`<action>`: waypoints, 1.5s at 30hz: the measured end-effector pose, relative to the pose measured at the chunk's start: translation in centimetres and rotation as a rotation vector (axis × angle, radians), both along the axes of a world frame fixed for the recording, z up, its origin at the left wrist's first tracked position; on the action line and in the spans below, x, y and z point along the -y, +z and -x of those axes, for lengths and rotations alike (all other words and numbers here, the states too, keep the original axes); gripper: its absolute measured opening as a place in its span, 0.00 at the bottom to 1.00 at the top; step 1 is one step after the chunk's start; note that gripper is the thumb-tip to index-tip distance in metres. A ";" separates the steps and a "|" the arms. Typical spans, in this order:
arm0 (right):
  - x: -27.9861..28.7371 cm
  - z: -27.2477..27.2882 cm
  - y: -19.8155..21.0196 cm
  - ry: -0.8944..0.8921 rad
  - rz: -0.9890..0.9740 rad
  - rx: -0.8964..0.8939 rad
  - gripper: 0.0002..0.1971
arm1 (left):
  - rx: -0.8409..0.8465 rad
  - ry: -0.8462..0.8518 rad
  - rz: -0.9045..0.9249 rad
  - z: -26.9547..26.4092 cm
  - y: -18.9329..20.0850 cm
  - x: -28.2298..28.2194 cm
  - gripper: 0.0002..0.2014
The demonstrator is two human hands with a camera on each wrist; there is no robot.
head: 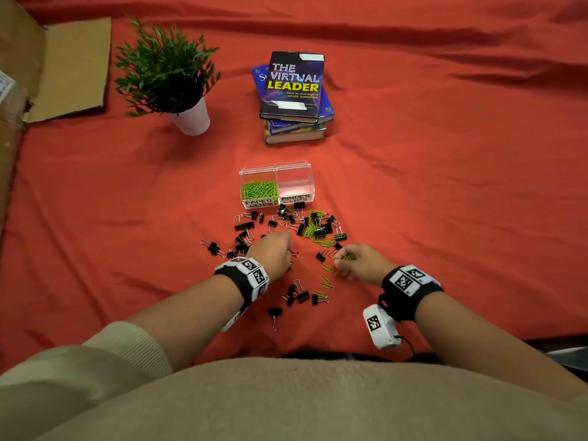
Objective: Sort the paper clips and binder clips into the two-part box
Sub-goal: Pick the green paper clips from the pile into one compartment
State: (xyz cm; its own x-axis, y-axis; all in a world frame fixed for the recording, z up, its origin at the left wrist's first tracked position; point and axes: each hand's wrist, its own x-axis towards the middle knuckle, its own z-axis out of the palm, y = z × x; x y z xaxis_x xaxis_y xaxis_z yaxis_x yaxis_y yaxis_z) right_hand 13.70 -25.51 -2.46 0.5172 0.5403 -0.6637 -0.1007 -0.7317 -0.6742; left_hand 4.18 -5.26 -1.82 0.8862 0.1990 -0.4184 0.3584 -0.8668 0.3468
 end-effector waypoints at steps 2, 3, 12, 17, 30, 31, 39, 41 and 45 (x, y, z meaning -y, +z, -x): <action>0.0 -0.3 0.2 -0.085 -0.055 -0.135 0.06 | 0.007 -0.114 0.028 0.3 0.1 1.4 0.09; -0.1 -0.3 0.4 -0.127 -0.080 -0.184 0.08 | -0.002 -0.186 0.042 0.5 0.1 2.3 0.10; 0.6 -0.6 0.8 -0.519 -0.188 -0.442 0.12 | -0.012 -0.384 -0.017 0.7 -1.1 6.9 0.21; 0.7 -0.9 0.4 -0.377 -0.078 -0.198 0.05 | -0.005 -0.474 -0.105 0.7 -0.9 6.2 0.13; -0.4 -0.2 -1.2 0.311 0.195 0.538 0.06 | -0.041 -0.286 0.077 1.2 -1.2 5.3 0.12; -0.3 -0.2 -1.5 0.327 0.186 0.538 0.06 | -0.034 -0.224 0.136 1.1 -1.1 5.1 0.09; -0.9 0.5 -1.0 0.445 0.173 0.415 0.02 | 0.006 0.128 0.383 0.2 0.3 2.6 0.05; -0.9 0.1 -1.2 0.327 0.156 0.439 0.04 | 0.048 0.215 0.387 -0.6 1.0 1.3 0.04; -0.2 -0.1 -1.1 0.320 0.246 0.497 0.07 | 0.152 0.313 0.288 -3.0 2.6 -2.6 0.02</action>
State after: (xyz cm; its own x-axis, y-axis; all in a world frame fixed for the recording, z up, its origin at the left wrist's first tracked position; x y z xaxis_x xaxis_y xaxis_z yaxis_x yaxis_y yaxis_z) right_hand 13.81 -25.33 -3.58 0.6336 0.5813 -0.5105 0.4297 -0.8132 -0.3926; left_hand 7.21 -2.68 0.73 0.8576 0.3616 -0.3657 0.5141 -0.5857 0.6266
